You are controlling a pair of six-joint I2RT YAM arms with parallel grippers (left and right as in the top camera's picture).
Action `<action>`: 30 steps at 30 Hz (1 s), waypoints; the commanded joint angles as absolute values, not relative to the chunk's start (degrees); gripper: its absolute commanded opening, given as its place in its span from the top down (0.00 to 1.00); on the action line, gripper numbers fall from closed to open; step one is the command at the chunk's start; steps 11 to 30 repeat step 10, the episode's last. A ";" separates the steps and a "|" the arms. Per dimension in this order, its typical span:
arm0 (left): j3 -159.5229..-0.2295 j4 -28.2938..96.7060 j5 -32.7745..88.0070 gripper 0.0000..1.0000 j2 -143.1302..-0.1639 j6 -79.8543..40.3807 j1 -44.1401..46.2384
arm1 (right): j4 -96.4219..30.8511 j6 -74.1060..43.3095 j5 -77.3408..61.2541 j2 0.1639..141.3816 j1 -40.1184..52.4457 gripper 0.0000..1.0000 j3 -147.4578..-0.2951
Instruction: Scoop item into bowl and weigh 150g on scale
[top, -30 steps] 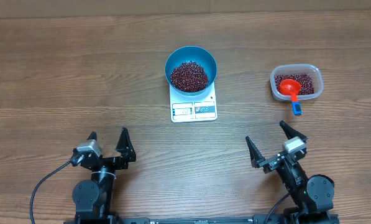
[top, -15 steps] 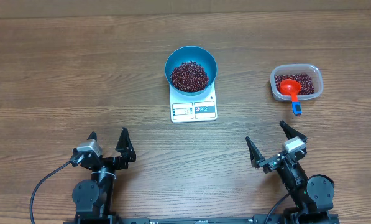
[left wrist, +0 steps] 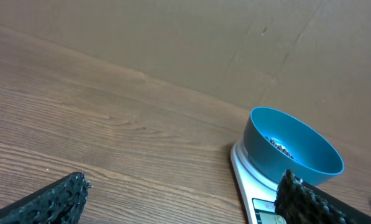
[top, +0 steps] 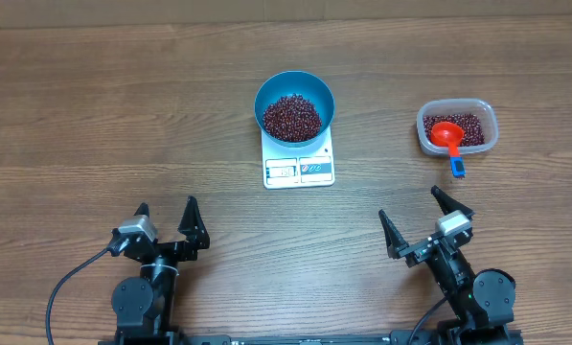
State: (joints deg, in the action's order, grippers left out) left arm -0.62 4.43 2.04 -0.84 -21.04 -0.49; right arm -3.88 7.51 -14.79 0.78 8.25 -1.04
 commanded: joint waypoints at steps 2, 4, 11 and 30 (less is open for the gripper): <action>-0.27 4.45 1.32 0.00 -0.21 -20.36 -0.73 | -3.49 7.18 -14.39 0.16 8.25 0.00 -0.45; -0.27 4.45 1.30 0.00 -0.21 -20.36 -0.73 | -3.49 7.18 -14.39 0.16 8.25 0.00 -0.45; -0.27 4.45 1.32 0.00 -0.23 -20.36 -0.73 | -3.49 7.18 -14.39 0.16 8.25 0.00 -0.45; -0.27 4.45 1.32 0.00 -0.23 -20.36 -0.73 | -3.49 7.18 -14.39 0.16 8.25 0.00 -0.45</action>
